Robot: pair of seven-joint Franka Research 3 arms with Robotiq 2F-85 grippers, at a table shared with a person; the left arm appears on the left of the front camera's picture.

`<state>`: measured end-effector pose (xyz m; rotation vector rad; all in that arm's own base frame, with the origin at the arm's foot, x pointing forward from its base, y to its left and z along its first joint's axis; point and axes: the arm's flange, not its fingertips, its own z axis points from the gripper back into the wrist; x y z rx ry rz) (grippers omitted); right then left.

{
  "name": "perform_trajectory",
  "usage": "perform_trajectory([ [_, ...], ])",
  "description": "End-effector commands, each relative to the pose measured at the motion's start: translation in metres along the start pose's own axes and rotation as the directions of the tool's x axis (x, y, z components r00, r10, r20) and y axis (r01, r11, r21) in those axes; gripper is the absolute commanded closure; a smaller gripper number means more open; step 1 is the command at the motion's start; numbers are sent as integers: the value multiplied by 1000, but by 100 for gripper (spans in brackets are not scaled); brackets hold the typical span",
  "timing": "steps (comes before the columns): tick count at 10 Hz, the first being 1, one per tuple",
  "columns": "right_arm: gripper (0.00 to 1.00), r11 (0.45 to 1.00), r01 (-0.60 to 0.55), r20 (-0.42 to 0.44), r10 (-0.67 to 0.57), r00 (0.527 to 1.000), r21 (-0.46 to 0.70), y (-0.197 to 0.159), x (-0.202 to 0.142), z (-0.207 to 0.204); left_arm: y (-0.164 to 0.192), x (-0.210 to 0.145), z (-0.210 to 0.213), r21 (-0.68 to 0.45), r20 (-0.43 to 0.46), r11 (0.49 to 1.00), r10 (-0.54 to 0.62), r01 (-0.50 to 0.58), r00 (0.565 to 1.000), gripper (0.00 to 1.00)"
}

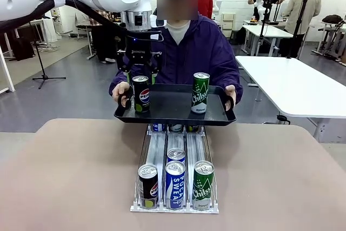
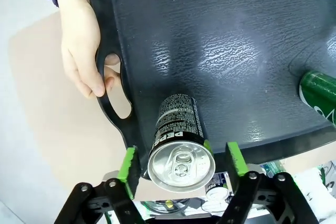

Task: Retrieve and hand over the desired beverage to the person.
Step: Place the picked can on the Handle tray extended by the person.

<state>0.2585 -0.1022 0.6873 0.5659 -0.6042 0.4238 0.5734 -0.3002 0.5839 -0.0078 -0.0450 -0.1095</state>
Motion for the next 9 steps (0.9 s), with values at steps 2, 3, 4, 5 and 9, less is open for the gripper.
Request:
perform_trajectory([
  [2,0,1000,-13,14,12,1000,29,0,-1,-3,1,0,1,2,-12,1000,-24,24,1000,0],
  [3,0,1000,-13,14,12,1000,29,0,-1,-3,1,0,1,4,-12,1000,-24,24,1000,0],
  [4,0,1000,-13,14,12,1000,29,0,-1,-3,1,0,2,5,-13,1000,-23,23,1000,0],
  [5,0,1000,-13,14,12,1000,29,0,-1,-3,2,-4,5,9,-11,999,-31,31,999,0],
  [9,0,1000,-13,14,12,1000,29,0,-1,-3,38,-100,48,-42,82,984,-169,173,982,0],
])
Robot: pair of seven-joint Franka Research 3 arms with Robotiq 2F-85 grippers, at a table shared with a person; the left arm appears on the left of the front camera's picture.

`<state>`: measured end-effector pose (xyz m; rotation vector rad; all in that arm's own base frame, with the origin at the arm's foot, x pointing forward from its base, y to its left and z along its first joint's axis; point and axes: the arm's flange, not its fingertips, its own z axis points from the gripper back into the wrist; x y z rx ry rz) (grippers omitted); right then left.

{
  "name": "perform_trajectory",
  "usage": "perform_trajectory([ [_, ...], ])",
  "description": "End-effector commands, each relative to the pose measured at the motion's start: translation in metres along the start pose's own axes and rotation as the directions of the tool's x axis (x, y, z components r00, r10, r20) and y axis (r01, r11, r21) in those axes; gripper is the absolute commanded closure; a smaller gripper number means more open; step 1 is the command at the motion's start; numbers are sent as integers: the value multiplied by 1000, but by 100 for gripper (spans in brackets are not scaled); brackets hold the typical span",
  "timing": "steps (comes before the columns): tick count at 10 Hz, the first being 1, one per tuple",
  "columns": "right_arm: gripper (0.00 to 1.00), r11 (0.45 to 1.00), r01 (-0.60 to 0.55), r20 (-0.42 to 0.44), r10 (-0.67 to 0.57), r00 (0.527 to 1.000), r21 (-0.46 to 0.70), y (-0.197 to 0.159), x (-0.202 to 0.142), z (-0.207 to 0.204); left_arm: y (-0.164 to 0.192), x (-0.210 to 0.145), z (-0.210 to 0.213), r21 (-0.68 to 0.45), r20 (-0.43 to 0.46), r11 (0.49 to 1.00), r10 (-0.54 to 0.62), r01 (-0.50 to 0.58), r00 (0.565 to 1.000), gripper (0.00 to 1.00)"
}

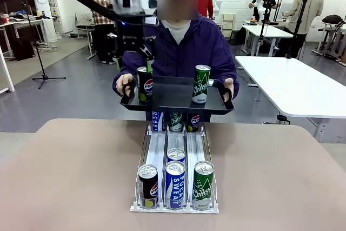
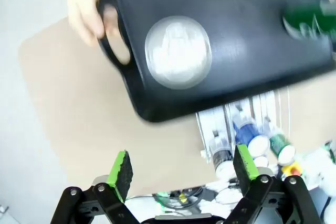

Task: Retrieve and hand over the desired beverage to the person.
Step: Place the picked can on the Handle tray extended by the person.

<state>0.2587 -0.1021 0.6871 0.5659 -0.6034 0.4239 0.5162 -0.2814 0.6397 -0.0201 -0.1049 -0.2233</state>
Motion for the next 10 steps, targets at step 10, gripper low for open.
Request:
perform_trajectory([
  [10,0,1000,-13,15,12,1000,28,1,-1,-3,53,-154,-6,-40,175,984,-165,174,971,0],
])
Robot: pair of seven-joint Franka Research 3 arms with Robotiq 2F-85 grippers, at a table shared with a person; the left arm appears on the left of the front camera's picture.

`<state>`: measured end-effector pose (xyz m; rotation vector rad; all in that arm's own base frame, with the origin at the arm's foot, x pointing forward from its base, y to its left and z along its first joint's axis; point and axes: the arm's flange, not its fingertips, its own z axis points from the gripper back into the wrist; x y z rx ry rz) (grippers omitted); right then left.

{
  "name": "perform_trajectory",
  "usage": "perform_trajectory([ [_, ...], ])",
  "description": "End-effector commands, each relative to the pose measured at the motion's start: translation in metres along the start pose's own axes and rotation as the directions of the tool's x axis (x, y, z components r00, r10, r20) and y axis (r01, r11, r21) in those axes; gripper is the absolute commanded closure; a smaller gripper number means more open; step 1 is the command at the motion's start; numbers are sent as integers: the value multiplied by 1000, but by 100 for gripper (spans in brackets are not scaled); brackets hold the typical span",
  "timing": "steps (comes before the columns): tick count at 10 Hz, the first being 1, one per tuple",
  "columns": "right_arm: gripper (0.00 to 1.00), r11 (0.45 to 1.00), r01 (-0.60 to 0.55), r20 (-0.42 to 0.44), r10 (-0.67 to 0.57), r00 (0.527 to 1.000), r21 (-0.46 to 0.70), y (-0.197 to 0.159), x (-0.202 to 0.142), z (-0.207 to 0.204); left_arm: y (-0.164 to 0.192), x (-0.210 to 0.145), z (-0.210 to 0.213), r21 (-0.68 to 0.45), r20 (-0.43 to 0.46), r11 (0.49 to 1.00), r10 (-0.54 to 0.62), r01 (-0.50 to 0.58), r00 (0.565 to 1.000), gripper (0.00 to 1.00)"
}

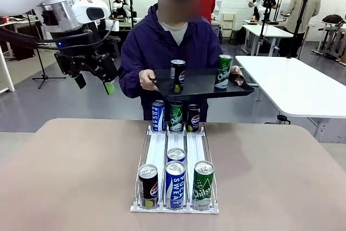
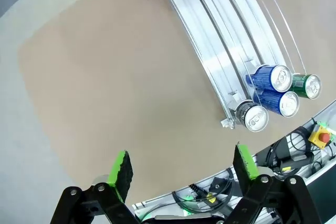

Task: Retrieve and hand over the desired beverage to the person.
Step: Place the picked can on the Handle tray extended by the person.

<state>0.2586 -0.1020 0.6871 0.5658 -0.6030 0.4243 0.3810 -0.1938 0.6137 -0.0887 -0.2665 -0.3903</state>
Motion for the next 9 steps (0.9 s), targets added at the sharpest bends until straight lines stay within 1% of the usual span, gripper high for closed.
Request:
perform_trajectory([
  [1,0,1000,-13,15,12,1000,28,0,-1,-3,-3,0,3,3,5,1000,-6,6,1000,0],
  [8,0,1000,-13,15,12,1000,28,0,-1,-3,-2,0,1,1,2,1000,-4,4,1000,0],
  [9,0,1000,-13,15,12,1000,28,0,-1,-3,22,-16,7,-73,22,991,-111,112,994,0],
])
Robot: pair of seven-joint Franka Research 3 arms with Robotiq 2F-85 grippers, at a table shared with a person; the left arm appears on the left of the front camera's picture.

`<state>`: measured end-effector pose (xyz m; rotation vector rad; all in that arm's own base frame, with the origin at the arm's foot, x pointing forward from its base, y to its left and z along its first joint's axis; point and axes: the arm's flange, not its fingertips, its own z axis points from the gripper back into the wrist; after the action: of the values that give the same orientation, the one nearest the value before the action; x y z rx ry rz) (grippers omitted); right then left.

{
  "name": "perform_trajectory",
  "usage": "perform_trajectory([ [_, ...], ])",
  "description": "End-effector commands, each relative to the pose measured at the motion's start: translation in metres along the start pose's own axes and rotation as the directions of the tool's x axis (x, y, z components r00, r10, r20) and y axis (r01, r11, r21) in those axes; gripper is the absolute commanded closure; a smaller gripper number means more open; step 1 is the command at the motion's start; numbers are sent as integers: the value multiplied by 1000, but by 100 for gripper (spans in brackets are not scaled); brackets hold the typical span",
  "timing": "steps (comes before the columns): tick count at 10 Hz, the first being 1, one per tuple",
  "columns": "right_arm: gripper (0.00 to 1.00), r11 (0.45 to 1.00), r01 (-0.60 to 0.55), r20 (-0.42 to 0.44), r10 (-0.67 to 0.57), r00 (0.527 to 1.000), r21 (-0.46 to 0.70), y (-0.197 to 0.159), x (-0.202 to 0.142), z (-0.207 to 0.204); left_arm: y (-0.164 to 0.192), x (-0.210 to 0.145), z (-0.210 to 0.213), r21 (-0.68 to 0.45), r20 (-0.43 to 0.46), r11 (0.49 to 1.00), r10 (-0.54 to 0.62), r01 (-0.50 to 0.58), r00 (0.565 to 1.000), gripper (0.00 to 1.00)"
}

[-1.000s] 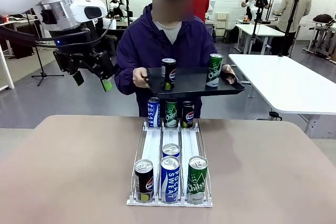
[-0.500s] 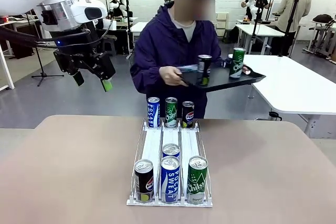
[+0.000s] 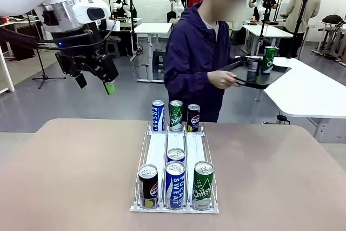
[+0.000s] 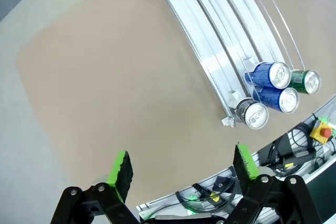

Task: Retrieve and hand over the desired beverage to the person.
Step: Place the picked can on the Handle tray extended by the person.

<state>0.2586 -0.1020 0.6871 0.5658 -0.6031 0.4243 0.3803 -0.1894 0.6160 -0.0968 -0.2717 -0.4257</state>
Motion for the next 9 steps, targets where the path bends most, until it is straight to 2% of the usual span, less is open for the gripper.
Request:
perform_trajectory([
  [1,0,1000,-13,15,12,1000,28,0,-1,-3,43,-29,10,-149,62,978,-140,148,988,0],
  [2,0,1000,-13,15,12,1000,28,0,-1,-3,72,-40,17,-247,101,944,-198,217,975,0],
  [4,0,1000,-13,15,12,1000,28,0,-1,-3,107,-79,33,-335,204,900,-219,279,954,0],
  [5,0,1000,-13,15,12,1000,28,0,-1,-3,126,-93,43,-355,245,889,-208,288,947,0],
  [7,0,1000,-13,15,12,1000,28,0,-1,-3,145,-119,57,-368,262,894,-162,253,951,0],
  [9,0,1000,-13,15,12,1000,28,0,-1,-3,168,-123,75,-392,283,891,-118,227,952,0],
])
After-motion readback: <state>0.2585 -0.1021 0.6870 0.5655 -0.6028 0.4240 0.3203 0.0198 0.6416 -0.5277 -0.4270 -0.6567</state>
